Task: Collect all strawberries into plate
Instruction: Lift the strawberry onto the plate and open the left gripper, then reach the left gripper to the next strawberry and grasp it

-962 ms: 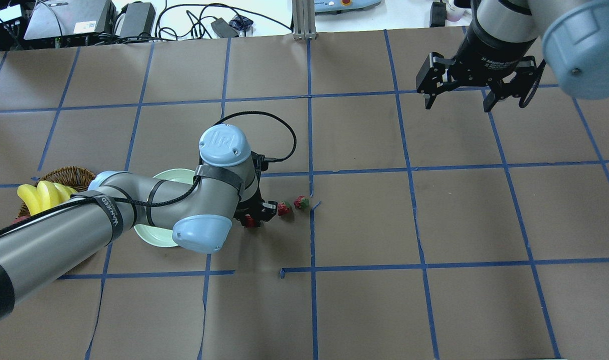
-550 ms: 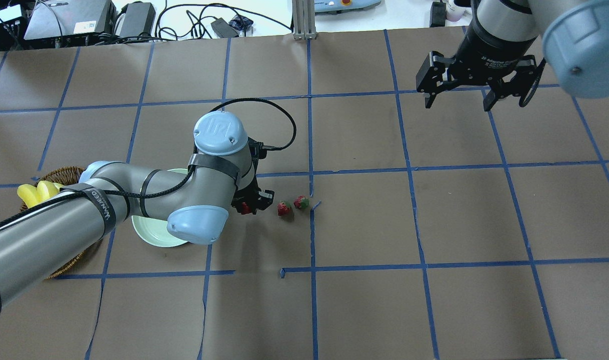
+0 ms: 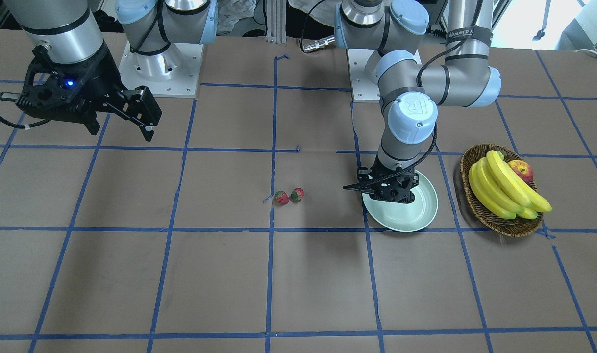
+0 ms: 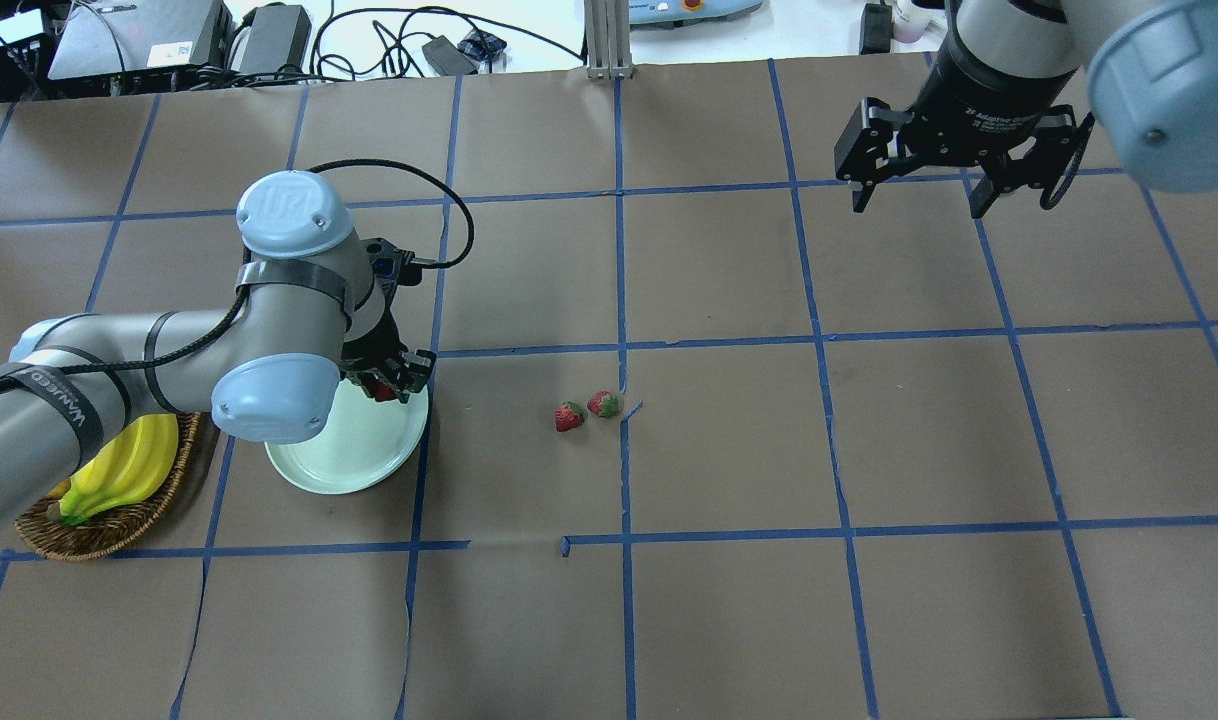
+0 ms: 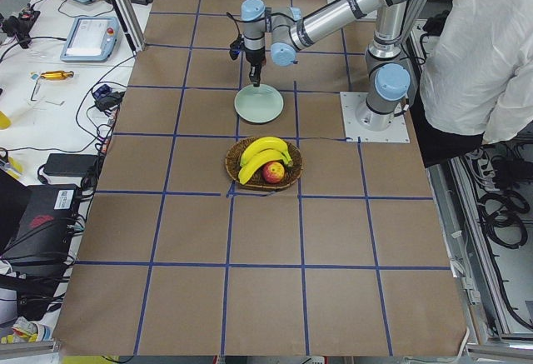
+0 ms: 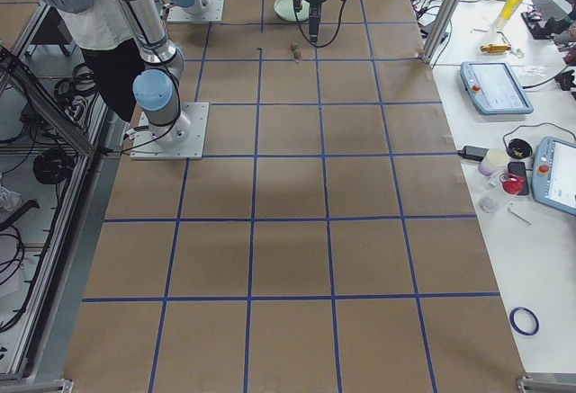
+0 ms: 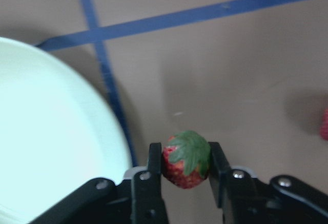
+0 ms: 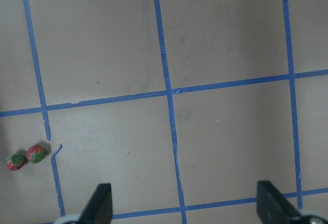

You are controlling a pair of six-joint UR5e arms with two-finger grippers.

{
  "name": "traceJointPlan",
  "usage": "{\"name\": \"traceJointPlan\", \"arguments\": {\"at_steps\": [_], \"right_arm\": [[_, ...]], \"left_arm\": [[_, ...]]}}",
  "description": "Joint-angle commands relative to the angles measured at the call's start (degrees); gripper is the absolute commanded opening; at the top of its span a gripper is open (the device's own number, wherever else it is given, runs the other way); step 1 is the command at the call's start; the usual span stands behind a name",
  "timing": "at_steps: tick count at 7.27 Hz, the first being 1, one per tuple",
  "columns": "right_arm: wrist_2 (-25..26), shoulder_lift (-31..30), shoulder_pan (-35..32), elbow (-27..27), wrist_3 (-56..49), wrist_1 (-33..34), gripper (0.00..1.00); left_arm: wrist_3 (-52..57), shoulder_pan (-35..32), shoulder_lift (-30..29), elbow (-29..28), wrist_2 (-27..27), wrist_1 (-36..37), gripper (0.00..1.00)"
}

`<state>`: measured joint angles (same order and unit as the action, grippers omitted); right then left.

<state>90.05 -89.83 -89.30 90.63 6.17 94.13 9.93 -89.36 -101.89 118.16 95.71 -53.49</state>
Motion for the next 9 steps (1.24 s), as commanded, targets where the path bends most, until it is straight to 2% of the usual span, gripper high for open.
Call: {"name": "traceJointPlan", "arguments": {"at_steps": [1,3,5,6,9], "right_arm": [[-0.31,0.00,0.00,0.07,0.07,0.00,1.00],[-0.49,-0.09,0.00,0.16,0.07,0.00,1.00],[-0.58,0.00,0.00,0.24,0.07,0.00,1.00],[-0.49,0.00,0.00,0.24,0.07,0.00,1.00],[-0.58,0.00,-0.08,0.24,0.07,0.00,1.00]], "left_arm": [[-2.70,-1.06,-0.24,1.72,-0.44,-0.04,0.99],[-14.70,-7.89,-1.37,-0.46,-2.01,1.01,0.99],[-24.75,-15.02,-3.48,-5.30,-9.63,0.75,0.94],[-25.92,-16.44,-4.88,-5.48,-11.06,1.10,0.90],[-25.84,-16.98,-7.97,-5.40,-10.64,2.95,0.88]]}}
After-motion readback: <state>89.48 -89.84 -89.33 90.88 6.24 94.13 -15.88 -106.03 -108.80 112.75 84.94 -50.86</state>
